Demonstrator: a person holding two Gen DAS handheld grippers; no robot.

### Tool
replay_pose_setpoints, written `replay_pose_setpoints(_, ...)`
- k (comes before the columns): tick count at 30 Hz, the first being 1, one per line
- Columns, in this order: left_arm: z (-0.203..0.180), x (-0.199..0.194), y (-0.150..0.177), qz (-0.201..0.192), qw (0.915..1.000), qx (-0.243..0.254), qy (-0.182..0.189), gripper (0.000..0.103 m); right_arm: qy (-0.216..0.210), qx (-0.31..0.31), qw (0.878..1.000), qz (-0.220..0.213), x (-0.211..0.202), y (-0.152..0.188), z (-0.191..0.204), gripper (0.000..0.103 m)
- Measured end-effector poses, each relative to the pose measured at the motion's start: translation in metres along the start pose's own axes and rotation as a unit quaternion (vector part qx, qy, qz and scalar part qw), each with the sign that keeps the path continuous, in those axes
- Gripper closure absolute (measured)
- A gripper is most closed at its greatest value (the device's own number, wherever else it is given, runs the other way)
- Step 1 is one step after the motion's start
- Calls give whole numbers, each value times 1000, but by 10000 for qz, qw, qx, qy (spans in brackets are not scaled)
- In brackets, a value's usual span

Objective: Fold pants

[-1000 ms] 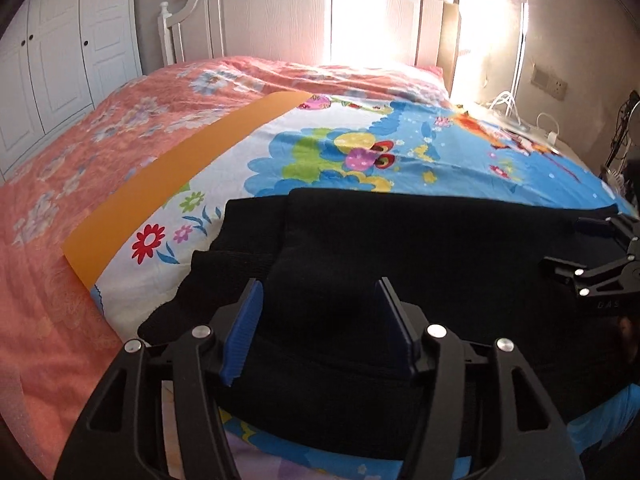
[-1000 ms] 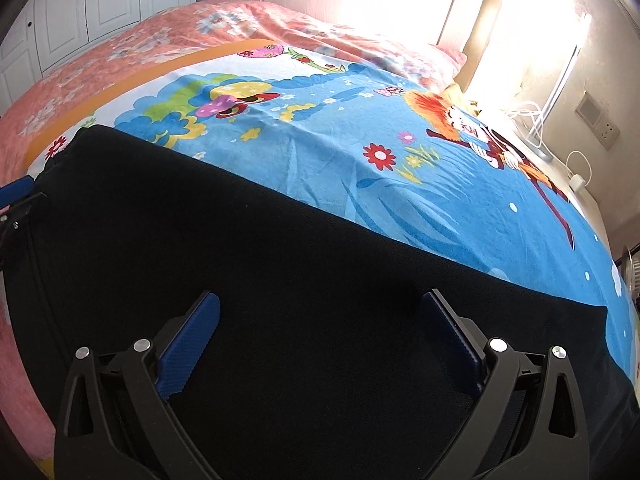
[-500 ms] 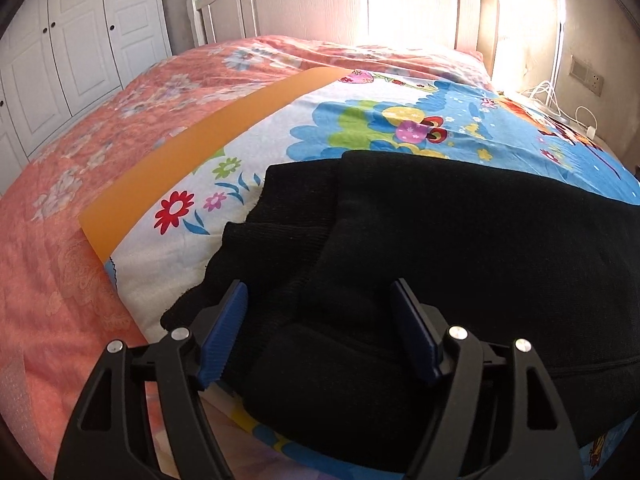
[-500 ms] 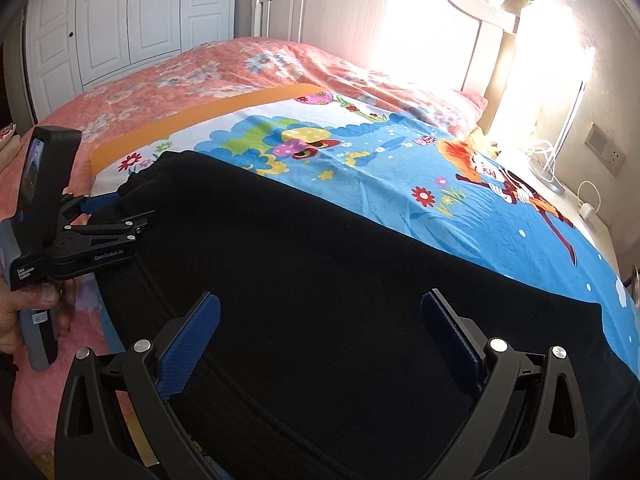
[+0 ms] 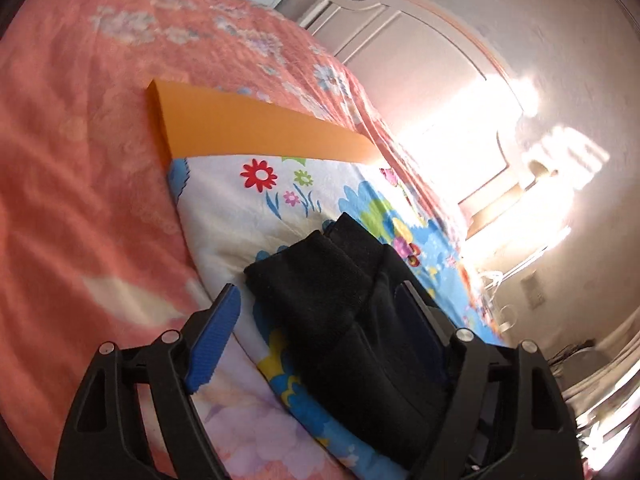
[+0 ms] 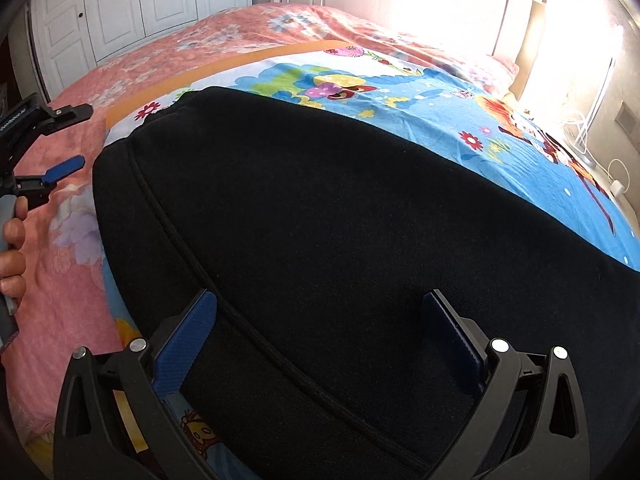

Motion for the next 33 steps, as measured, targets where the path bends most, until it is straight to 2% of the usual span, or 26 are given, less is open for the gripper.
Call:
replay_pose_setpoints(1,5,-3,2,84,9994,-172,273,30,-23,17,10000,-14,0,1,0,5)
replay_pose_setpoints(6,12,3,13,413,9922,-650,978,40,-43,4,10000,-29,1,0,-1,5)
replay_pose_setpoints(11,16,27,16,687,9882,-875,1049,53,-99,-15,9999,-46,1,0,-2,5)
replay_pose_setpoints(19,6,54,27,1203,9827,-938,1054,55,-131,-24,9999,-84,2,0,-2,4)
replay_pose_setpoints(25,1,66,24,1334,9814,-920,1027,55,-140,-22,9999,-90,1,0,-2,4)
replay_pose_setpoints(28,2,72,20,1304,9820,-918,1009,61,-206,77,9997,133,-2,-2,-4,5)
replay_pose_setpoints(30,5,73,16,1292,9808,-981,1080,64,-500,205,9982,250,-5,-13,-4,5)
replay_pose_setpoints(33,6,71,16,1275,9804,-987,1131,66,-483,326,9983,99,-9,-47,-16,5)
Point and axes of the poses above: each gripper's, at about its wrist camera, not at the fingertips, and x roughly the way its jaws point, z to its left, y to its underside, the point moved 10 cm from there along x, roughly the way its jaws point, and after that the axes turned 6 degrees about z, right-handed, at the moved point
